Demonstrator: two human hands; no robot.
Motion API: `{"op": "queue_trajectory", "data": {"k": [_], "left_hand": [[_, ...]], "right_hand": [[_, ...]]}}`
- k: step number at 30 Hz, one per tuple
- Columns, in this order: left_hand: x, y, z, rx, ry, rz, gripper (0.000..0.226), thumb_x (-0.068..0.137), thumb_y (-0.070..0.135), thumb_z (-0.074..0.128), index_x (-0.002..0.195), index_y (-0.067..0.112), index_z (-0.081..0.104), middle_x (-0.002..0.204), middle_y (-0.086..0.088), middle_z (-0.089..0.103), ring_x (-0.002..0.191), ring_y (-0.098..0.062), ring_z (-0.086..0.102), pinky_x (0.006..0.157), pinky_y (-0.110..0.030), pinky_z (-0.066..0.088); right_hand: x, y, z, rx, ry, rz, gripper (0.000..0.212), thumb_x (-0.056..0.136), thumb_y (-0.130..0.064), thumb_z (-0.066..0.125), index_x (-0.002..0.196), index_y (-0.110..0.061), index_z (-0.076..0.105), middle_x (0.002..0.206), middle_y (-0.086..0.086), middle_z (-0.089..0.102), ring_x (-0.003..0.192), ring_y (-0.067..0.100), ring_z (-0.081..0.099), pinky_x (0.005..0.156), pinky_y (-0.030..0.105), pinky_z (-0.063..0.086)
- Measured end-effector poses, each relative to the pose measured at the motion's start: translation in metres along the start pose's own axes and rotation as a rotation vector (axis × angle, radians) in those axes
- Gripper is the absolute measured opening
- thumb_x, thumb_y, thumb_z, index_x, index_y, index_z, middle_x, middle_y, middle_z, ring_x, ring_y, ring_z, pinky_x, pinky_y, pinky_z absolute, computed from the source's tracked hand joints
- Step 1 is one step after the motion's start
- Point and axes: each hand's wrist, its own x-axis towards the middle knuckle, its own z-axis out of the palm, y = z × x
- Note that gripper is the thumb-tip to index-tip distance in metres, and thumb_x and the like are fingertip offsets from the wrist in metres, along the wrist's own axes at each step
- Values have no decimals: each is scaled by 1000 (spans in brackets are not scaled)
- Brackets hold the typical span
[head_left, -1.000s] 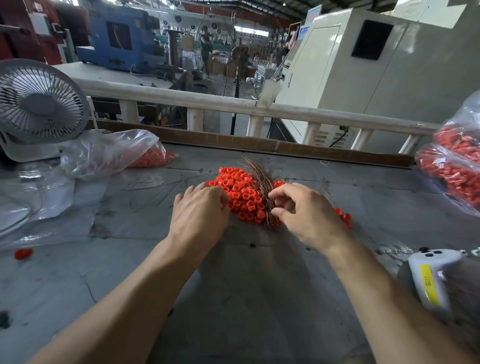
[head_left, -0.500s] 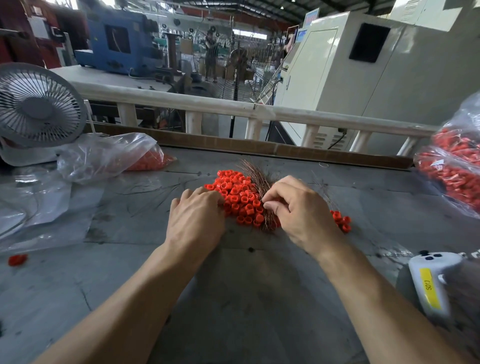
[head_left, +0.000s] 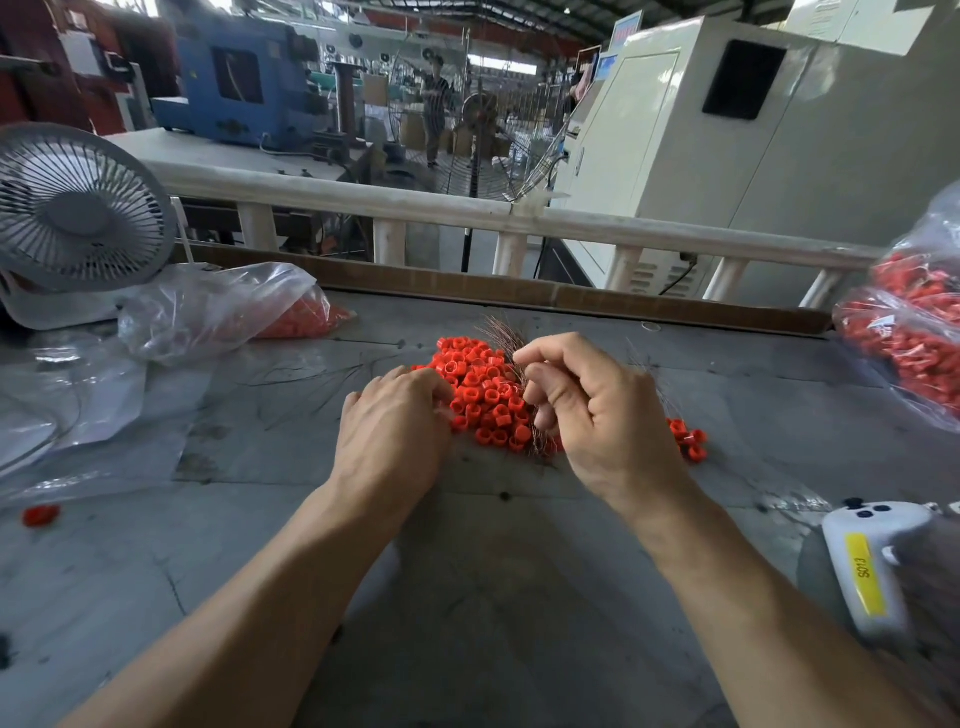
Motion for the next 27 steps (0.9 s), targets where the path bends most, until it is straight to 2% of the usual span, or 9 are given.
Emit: {"op": "queue_trajectory", "data": {"k": [6, 8, 11, 14, 18, 20, 22, 27], "left_hand": [[-2, -2, 1, 71, -21, -40, 13, 88, 37, 73, 100, 33, 71, 109, 5, 66, 109, -23, 58, 94, -38, 40], [-3, -2, 1, 83, -18, -37, 10, 88, 37, 74, 98, 34, 73, 107, 6, 66, 108, -22, 59, 93, -37, 41], [-1, 1, 1, 59, 14, -34, 8, 88, 34, 74, 96, 32, 72, 100, 9, 68, 100, -20, 62, 89, -37, 45], [0, 8, -1, -193, 25, -78, 9, 89, 29, 75, 97, 33, 71, 89, 12, 69, 85, -12, 66, 77, -33, 53], [-3, 23, -6, -732, -54, -126, 16, 90, 13, 76, 99, 27, 75, 82, 4, 74, 68, -6, 67, 61, -22, 54], [-6, 30, -11, -981, -108, -150, 19, 91, 2, 72, 103, 17, 77, 80, -2, 73, 66, -9, 65, 61, -22, 55], [-7, 34, -13, -1132, -156, -162, 22, 93, -3, 68, 106, 11, 76, 83, -8, 72, 70, -14, 65, 67, -28, 57], [-9, 36, -15, -1270, -219, -177, 24, 95, -5, 62, 109, 9, 76, 91, -11, 73, 76, -16, 69, 72, -29, 59]], "right_hand": [[-1, 2, 1, 22, -49, 52, 36, 103, -1, 55, 134, -15, 66, 92, -7, 72, 77, 16, 69, 73, 27, 59], [-2, 2, 3, 55, -43, 91, 31, 102, -2, 58, 128, -15, 67, 95, -9, 76, 82, 14, 72, 76, 30, 61], [-4, 4, 4, 105, -19, 157, 14, 100, -10, 65, 109, -19, 71, 92, -9, 79, 85, 12, 75, 73, 35, 63], [-4, 3, 4, 121, 4, 186, 15, 100, -14, 66, 103, -27, 72, 85, -11, 78, 80, 10, 76, 65, 30, 62], [-4, 3, 3, 69, 22, 169, 18, 102, -17, 63, 109, -31, 74, 82, -13, 74, 74, 11, 73, 65, 21, 58], [-4, 3, 3, 39, 21, 170, 19, 103, -17, 63, 113, -29, 73, 85, -15, 75, 79, 7, 72, 69, 19, 57], [-3, 2, 3, 52, 25, 181, 18, 101, -16, 65, 114, -27, 72, 89, -16, 77, 85, 1, 73, 73, 14, 54], [-4, 1, 3, 124, 31, 206, 6, 98, -20, 70, 101, -26, 71, 82, -13, 77, 75, 7, 75, 66, 17, 56]]}}
